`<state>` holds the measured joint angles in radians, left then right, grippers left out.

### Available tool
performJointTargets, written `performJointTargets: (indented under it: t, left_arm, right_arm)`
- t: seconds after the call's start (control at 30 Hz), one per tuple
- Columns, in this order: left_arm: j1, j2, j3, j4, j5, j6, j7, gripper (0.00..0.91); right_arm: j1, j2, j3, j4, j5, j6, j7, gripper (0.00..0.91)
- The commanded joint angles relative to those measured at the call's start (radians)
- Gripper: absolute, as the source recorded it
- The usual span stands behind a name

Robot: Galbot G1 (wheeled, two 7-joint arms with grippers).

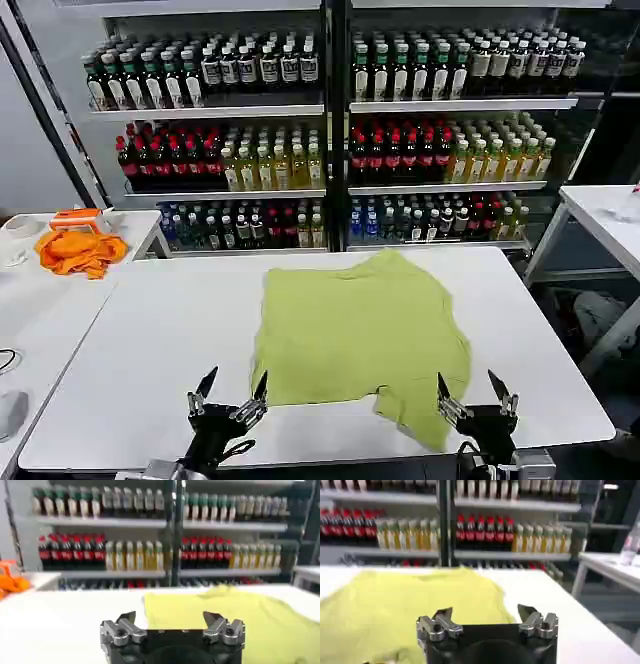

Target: Fold and organize the clothes.

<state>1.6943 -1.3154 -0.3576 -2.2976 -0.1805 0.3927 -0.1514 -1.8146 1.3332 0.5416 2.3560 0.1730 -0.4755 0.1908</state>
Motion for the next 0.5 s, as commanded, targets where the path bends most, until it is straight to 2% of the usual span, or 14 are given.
performJointTargets:
  t: [0.03, 0.27, 0.5]
  left_arm:
    - [-0.073, 0.021, 0.015, 0.079, -0.039, 0.147, -0.005, 0.907]
    - [-0.145, 0.017, 0.057, 0.184, 0.003, 0.166, -0.024, 0.907]
    - [-0.185, -0.007, 0.071, 0.254, 0.004, 0.181, -0.053, 0.907]
  right_arm:
    - [-0.045, 0.007, -0.027, -0.013, -0.033, -0.068, 0.017, 0.907]
    - [-0.032, 0.033, -0.091, -0.064, -0.074, -0.05, 0.021, 0.907]
    - [-0.014, 0.054, -0.138, -0.107, -0.077, -0.024, 0.025, 0.907]
